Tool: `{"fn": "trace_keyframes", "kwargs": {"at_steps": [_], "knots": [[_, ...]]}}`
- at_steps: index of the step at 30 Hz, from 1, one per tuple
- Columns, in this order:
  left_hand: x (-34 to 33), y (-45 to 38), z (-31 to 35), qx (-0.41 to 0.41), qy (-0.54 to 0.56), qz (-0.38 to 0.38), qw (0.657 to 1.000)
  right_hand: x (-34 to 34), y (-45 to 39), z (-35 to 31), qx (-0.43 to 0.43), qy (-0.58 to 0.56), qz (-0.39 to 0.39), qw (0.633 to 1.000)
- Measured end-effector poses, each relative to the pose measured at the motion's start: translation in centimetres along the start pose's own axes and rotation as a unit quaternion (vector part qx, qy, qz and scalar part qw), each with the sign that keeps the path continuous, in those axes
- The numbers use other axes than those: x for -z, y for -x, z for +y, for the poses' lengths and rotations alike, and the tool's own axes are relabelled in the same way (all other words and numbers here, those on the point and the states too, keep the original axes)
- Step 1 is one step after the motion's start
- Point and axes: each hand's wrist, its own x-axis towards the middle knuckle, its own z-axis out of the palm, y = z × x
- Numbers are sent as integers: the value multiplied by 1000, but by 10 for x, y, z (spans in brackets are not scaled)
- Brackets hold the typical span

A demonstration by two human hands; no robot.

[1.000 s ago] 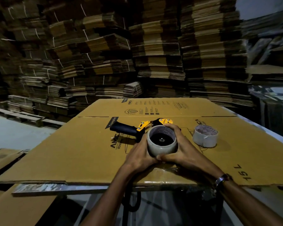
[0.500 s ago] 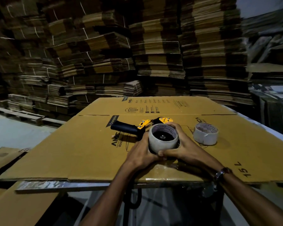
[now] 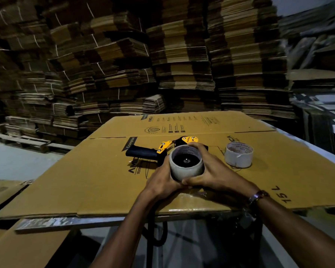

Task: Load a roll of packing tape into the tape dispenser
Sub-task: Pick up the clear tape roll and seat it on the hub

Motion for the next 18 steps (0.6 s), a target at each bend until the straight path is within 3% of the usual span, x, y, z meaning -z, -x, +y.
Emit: {"fn": "trace_keyframes", "kwargs": {"at_steps": [6,18], "knots": [[-1,1,0,-4,5,2,1000,6,-3,-3,2,33,-24,999],[1,0,2,-19,22,-19,999,-5,7,1,-7,-13,33,999]]}}
